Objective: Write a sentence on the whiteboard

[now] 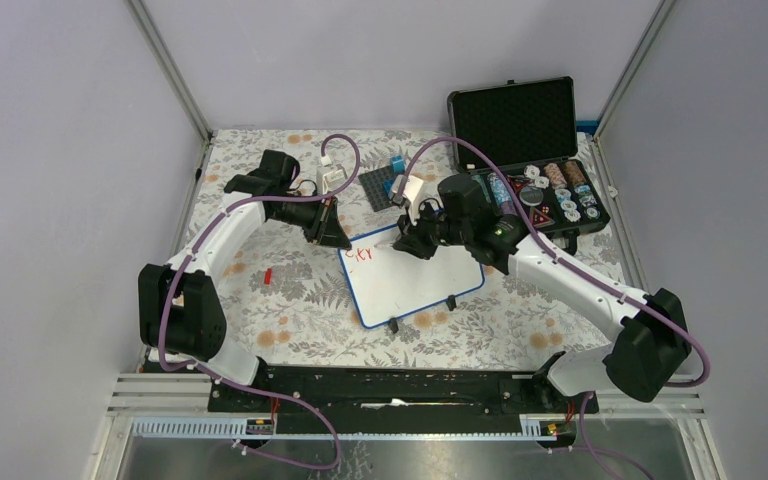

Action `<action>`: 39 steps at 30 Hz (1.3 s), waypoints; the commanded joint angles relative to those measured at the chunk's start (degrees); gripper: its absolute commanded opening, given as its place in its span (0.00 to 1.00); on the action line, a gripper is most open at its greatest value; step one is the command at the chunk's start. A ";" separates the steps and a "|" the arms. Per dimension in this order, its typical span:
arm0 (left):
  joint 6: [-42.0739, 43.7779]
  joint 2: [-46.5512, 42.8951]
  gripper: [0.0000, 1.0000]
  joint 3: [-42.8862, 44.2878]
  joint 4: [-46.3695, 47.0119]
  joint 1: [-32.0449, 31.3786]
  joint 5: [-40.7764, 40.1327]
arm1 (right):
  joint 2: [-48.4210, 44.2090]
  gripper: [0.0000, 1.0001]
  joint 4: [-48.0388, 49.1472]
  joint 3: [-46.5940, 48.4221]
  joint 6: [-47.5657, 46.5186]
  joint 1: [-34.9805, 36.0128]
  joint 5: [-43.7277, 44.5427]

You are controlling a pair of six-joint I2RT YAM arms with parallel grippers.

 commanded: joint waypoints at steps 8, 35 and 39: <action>0.53 -1.72 0.00 -0.74 1.81 -0.05 -0.25 | 1.85 0.00 0.42 2.02 -0.60 -0.24 0.86; 0.68 -1.70 0.00 -1.02 1.77 -0.05 -0.40 | 0.22 0.00 -0.54 -1.60 -2.15 0.89 0.79; 0.57 -1.71 0.00 -1.01 1.81 -0.05 -0.42 | -0.53 0.00 -0.53 -1.94 -2.26 0.77 1.63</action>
